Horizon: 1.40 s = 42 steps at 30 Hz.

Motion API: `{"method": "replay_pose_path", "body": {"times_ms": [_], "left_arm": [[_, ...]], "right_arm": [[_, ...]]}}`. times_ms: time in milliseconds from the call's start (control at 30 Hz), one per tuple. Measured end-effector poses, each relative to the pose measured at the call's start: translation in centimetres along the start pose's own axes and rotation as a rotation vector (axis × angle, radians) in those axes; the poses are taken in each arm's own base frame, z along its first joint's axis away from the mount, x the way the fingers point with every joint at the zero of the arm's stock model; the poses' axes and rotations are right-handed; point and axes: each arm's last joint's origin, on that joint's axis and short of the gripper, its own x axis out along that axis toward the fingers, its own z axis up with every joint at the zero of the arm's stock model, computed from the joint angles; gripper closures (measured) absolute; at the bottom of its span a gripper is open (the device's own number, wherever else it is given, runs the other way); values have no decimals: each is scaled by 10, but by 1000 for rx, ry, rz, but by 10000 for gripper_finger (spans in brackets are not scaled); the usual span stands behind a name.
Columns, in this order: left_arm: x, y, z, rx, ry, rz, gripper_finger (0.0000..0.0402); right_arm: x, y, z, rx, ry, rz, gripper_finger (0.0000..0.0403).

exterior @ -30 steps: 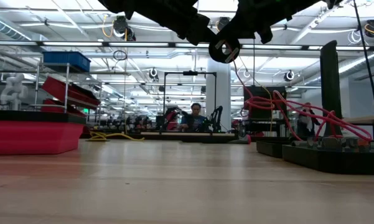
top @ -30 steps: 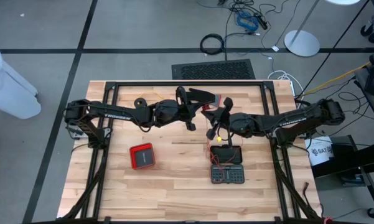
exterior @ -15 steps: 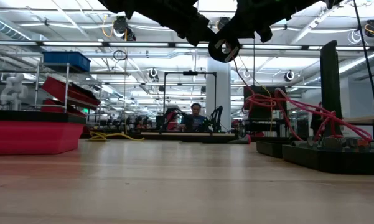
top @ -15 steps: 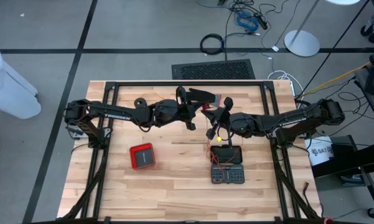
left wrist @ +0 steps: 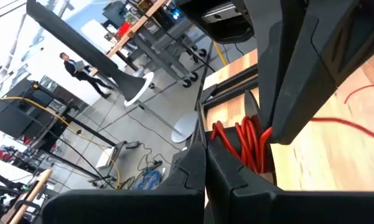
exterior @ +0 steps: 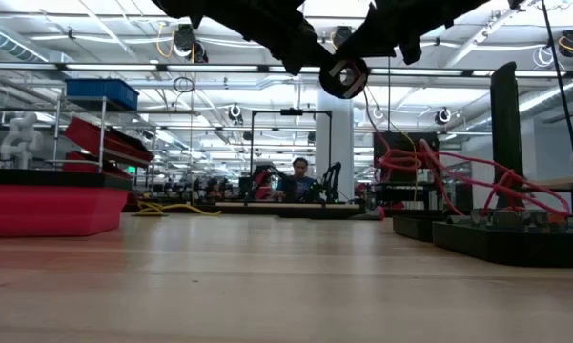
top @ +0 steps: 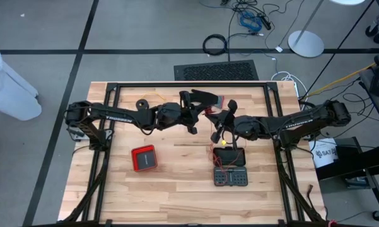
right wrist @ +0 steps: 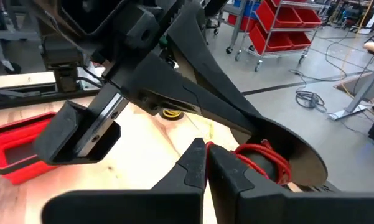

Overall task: Coil cords
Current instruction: Coil the red wire onto the spool

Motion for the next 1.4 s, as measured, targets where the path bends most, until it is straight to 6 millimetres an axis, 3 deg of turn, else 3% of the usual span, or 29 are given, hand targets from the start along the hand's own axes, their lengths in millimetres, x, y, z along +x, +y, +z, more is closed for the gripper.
{"method": "replay_pose_path", "body": {"times_ms": [300,767,1000,1400], "left_arm": [[0,-3,-4,20,30,-25,401],[0,-8,-12,66,97,-80,401],[0,-8,-11,74,92,-81,401],[0,-7,-10,73,85,-85,401]], "right_arm": [[-1,4,7,54,-53,36,363],[-5,2,10,37,-74,24,369],[-9,11,-8,35,63,57,369],[5,36,-38,39,183,96,368]]}}
